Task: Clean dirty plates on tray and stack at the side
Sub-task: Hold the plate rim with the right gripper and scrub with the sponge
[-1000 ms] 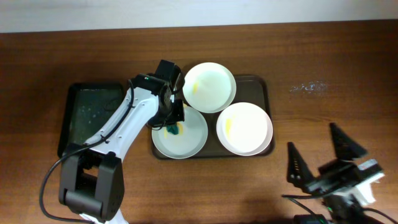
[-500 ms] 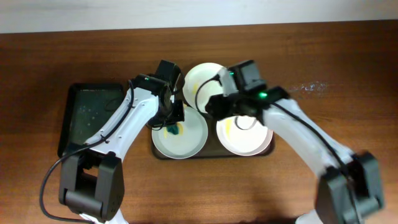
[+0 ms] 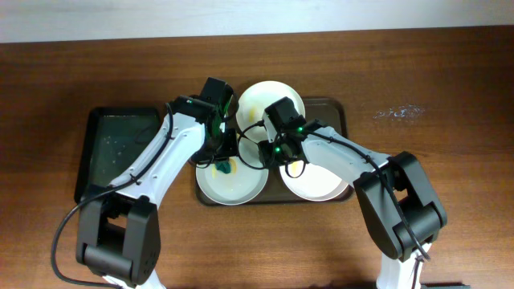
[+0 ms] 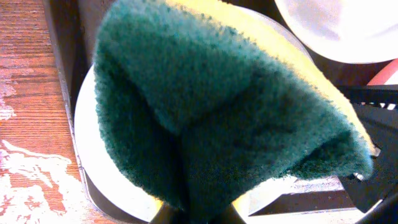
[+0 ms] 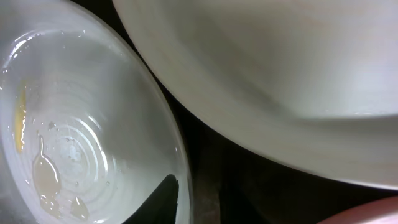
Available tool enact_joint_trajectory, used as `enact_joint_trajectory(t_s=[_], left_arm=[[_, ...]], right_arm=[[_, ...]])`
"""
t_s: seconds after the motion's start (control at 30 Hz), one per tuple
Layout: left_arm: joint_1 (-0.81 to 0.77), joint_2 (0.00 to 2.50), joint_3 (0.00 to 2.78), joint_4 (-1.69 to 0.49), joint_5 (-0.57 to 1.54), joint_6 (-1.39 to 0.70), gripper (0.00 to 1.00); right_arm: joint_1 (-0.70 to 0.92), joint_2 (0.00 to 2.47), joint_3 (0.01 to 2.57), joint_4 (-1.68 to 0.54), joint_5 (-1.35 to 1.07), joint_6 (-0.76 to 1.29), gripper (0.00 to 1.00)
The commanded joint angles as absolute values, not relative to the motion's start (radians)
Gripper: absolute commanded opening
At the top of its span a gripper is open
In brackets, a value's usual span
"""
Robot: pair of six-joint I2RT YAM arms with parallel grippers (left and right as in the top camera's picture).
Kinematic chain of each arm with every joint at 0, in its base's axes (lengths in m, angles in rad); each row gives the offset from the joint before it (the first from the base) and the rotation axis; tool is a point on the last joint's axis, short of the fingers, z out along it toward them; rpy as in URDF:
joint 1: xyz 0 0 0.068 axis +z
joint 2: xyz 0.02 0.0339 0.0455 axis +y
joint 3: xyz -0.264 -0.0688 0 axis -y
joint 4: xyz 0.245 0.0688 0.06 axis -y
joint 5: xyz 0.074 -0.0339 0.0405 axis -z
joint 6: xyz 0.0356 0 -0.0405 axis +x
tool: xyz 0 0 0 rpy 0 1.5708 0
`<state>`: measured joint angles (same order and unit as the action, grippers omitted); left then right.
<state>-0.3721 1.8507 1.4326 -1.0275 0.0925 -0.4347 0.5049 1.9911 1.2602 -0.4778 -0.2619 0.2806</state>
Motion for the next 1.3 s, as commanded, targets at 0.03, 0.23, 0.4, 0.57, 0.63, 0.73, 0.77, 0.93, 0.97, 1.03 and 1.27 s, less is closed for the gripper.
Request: enact_joint_trajectory(t_s=[0.03,0.23,0.4,0.57,0.63,0.73,0.77,0.93,0.97,1.03,1.27], left_arm=[[-0.38,1.84,1.348,-0.966,0.089,-0.494,0.21],[-0.38,1.84,1.261,-0.878,0.138,-0.508,0.41],[-0.377,1.84,1.261,-0.871,0.029,-0.325,0.73],[-0.38,1.883,1.213,-0.828,0.135,-0.305,0.4],[-0.38,1.887,1.213,-0.818,0.137,-0.305,0.21],[-0.38,1.887,1.206,-0.822,0.167,-0.305,0.49],[-0.38,1.887,1.198,-0.818,0.169,-0.305,0.35],[-0.38,1.886,1.18,-0.793,0.189,-0.305,0.0],[-0.38,1.884,1.192,-0.8,0.22,-0.305,0.0],[-0.379,1.843,1.25,-0.832,0.274,-0.336,0.0],[-0.39,1.85,1.167,-0.717,0.165,-0.486,0.0]], right_arm=[[0.511,2.004,1.257,-0.479,-0.249,0.279,0.23],[0.511,2.004,1.257,-0.479,-0.249,0.279,0.29],[0.511,2.004,1.257,-0.486,-0.249,0.279,0.31],[0.511,2.004,1.257,-0.486,-0.25,0.279,0.31],[0.511,2.004,1.257,-0.486,-0.249,0.279,0.31],[0.511,2.004,1.257,-0.487,-0.25,0.279,0.31],[0.511,2.004,1.257,-0.489,-0.25,0.279,0.32],[0.511,2.004,1.257,-0.49,-0.249,0.279,0.31],[0.511,2.004,1.257,-0.49,-0.249,0.279,0.32],[0.509,2.004,1.257,-0.49,-0.245,0.279,0.31],[0.509,2.004,1.257,-0.49,-0.245,0.29,0.31]])
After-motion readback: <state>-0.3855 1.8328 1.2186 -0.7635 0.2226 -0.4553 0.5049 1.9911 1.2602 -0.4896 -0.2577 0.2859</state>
